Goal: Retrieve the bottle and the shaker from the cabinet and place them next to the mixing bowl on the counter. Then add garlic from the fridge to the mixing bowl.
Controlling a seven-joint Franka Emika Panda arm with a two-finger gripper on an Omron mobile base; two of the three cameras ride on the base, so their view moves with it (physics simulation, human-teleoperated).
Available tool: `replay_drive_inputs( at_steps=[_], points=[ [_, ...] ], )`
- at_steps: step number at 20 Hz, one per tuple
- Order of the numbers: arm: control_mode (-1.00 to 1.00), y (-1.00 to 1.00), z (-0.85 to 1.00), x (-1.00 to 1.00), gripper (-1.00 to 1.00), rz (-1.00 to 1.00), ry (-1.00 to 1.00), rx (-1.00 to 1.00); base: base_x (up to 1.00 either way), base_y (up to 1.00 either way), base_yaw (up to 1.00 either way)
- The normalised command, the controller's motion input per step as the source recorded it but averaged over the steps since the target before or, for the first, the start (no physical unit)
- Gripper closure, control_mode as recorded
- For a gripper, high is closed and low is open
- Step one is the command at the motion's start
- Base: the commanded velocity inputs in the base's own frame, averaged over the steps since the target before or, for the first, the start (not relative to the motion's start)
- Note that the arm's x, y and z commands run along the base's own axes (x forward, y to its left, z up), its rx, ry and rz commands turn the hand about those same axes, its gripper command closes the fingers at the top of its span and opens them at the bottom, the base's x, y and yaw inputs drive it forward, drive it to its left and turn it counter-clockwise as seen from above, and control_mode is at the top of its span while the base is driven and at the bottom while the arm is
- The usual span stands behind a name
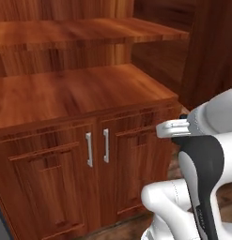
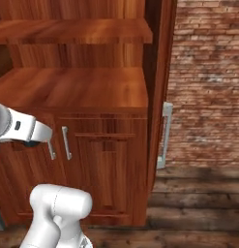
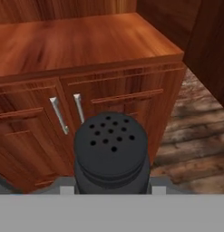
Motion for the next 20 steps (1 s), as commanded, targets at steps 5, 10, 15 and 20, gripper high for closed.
replay_drive_inputs(
  at_steps=[5,10,15,20],
  points=[
    [1.00,0.00,0.00,0.00,1.00,0.00,0.00,0.00,-0.98,0.21,0.48],
    [1.00,0.00,0.00,0.00,1.00,0.00,0.00,0.00,-0.75,0.53,0.68],
    [1.00,0.00,0.00,0.00,1.00,0.00,0.00,0.00,-0.87,0.15,0.68],
    [1.00,0.00,0.00,0.00,1.00,0.00,0.00,0.00,-0.90,0.06,0.54]
  ],
)
